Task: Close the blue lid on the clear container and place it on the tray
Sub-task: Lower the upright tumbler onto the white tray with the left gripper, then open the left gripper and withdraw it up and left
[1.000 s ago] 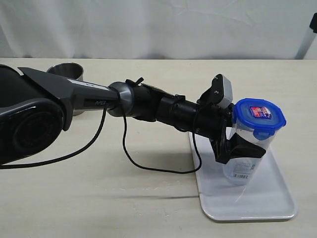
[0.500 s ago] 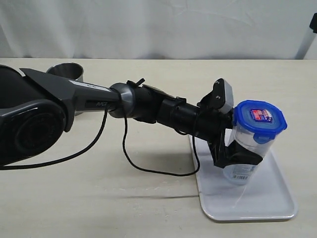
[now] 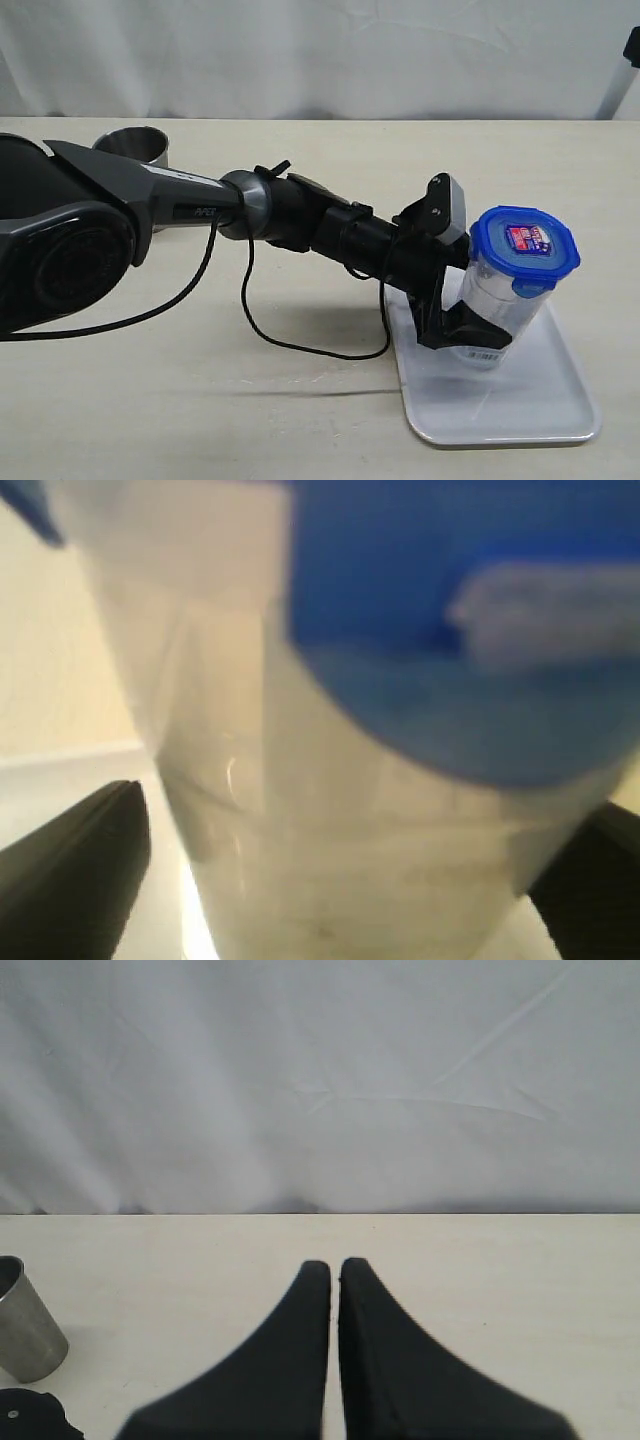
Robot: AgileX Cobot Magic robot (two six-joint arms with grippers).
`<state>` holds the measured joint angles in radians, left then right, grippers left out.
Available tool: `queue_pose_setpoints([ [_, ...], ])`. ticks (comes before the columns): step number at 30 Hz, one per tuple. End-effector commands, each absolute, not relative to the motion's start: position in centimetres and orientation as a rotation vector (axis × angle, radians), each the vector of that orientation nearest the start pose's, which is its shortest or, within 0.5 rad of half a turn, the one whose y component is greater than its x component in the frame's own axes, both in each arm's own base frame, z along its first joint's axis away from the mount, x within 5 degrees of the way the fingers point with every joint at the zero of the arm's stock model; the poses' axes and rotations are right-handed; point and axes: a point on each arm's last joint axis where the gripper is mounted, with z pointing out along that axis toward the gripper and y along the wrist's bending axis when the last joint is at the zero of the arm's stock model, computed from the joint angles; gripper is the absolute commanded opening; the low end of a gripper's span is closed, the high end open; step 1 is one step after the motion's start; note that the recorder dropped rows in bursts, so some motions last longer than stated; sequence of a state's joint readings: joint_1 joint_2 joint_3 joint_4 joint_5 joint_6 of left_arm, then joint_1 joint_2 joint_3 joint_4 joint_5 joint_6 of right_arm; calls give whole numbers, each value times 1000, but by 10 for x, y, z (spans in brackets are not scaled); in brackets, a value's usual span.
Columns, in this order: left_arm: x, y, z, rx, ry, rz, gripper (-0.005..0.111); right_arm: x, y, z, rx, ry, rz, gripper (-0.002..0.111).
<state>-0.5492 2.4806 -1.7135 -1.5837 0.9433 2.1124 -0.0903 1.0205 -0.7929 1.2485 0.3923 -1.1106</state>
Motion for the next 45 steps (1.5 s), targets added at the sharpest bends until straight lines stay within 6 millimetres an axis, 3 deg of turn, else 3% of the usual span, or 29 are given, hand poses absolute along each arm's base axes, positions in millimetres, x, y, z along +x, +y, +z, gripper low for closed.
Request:
queue_pose_setpoints([
  [1, 386, -315, 91, 1567, 1454, -1010, 89, 221, 13, 346, -81, 1845, 352, 4],
  [7, 391, -312, 94, 1515, 1491, -1023, 99, 221, 13, 346, -84, 1847, 355, 4],
  [13, 393, -301, 107, 1628, 1443, -951, 103, 221, 13, 346, -84, 1847, 355, 4],
  [15, 393, -292, 110, 1722, 1409, -918, 103, 221, 13, 346, -84, 1847, 355, 4],
  [18, 387, -267, 115, 1908, 1307, -1020, 103, 221, 13, 346, -84, 1847, 355, 4],
  [23, 407, -223, 123, 1867, 1402, -1012, 103, 220, 15, 345, -97, 1852, 371, 4],
  [24, 413, -210, 132, 1775, 1527, -1035, 103, 220, 15, 345, -99, 1853, 373, 4],
  [26, 420, -195, 149, 1696, 1602, -1026, 103, 220, 15, 345, -99, 1853, 373, 4],
  [29, 416, -189, 186, 1664, 1669, -985, 103, 220, 15, 345, -102, 1851, 371, 4],
  [31, 415, -186, 215, 1538, 1810, -931, 103, 219, 15, 346, -122, 1847, 356, 4],
  [37, 414, -166, 273, 1296, 1973, -690, 103, 213, 15, 352, -132, 1821, 347, 4],
  [39, 413, -155, 289, 1214, 2010, -648, 103, 207, 16, 357, -138, 1795, 341, 4],
  [42, 404, -119, 323, 1086, 2047, -659, 103, 185, 18, 372, -152, 1715, 327, 4],
  [45, 395, -91, 337, 1043, 2076, -691, 103, 160, 18, 379, -131, 1636, 296, 4],
])
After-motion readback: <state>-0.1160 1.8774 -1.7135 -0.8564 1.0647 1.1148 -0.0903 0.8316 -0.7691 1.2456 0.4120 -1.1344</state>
